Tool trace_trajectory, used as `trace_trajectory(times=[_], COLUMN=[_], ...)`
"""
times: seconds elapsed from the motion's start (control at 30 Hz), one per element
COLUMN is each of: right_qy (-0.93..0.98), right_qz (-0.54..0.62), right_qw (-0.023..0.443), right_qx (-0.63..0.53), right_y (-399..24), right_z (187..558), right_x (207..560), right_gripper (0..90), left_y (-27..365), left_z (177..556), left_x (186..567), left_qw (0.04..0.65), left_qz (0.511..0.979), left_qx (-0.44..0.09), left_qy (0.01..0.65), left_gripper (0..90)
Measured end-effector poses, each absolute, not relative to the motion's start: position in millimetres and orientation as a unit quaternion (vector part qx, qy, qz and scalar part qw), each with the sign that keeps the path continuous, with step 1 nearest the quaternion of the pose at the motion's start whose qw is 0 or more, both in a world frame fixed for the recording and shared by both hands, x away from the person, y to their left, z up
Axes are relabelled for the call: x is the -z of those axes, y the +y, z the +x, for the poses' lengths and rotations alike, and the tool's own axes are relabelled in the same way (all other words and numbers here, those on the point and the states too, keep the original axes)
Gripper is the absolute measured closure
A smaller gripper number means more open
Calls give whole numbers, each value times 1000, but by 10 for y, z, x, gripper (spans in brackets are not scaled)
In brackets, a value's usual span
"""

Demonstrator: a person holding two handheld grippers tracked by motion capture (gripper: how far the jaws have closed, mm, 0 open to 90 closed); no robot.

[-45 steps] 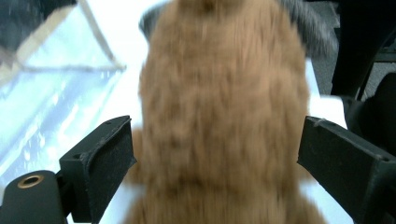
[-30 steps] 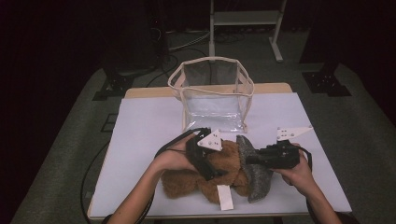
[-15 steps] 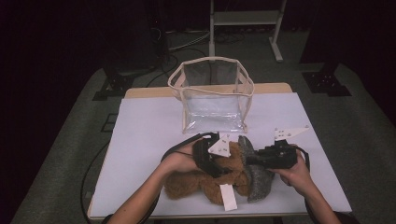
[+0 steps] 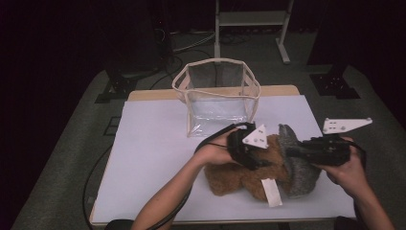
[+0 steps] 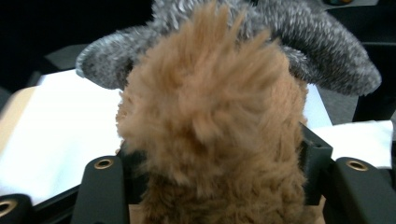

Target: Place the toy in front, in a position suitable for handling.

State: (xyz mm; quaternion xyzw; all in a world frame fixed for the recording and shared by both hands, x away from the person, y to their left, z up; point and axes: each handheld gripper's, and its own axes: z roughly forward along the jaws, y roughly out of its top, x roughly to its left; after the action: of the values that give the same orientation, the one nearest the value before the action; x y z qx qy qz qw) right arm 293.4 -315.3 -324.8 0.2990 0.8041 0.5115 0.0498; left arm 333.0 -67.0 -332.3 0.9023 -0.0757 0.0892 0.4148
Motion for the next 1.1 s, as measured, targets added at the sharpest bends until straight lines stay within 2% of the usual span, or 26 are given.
trace_trajectory(times=[0.07, 0.17, 0.3, 0.47, 0.67, 0.73, 0.9, 1.1], right_qy=[798, 777, 777, 796, 797, 799, 804, 805], right_qz=[316, 315, 303, 302, 308, 310, 313, 315], right_qw=[53, 58, 60, 41, 43, 44, 48, 47], right_qx=[-509, -542, -548, -523, -518, -514, -504, -500], right_y=[-3292, -3438, -3372, -3157, -3152, -3150, -3129, -3126], right_z=[2911, 2839, 2858, 2955, 2978, 2983, 2975, 2968], right_x=[3318, 3309, 3281, 3500, 3496, 3489, 3464, 3465], right_gripper=[701, 701, 700, 697, 697, 697, 697, 696], left_y=[-937, -1033, -1007, -568, 226, 425, 659, 654], left_z=[3329, 3316, 3353, 3350, 3331, 3342, 3335, 3375], left_x=[3500, 3525, 3472, 3427, 3537, 3652, 3936, 4247], left_qw=[402, 398, 394, 422, 462, 479, 496, 522], left_qz=[908, 910, 912, 900, 880, 874, 864, 851], left_qx=[-75, -73, -73, -79, -100, -82, -83, -55], left_qy=[-91, -92, -89, -73, -41, -27, -5, 25], left_gripper=[363, 316, 211, 97, 76, 59, 27, 0])
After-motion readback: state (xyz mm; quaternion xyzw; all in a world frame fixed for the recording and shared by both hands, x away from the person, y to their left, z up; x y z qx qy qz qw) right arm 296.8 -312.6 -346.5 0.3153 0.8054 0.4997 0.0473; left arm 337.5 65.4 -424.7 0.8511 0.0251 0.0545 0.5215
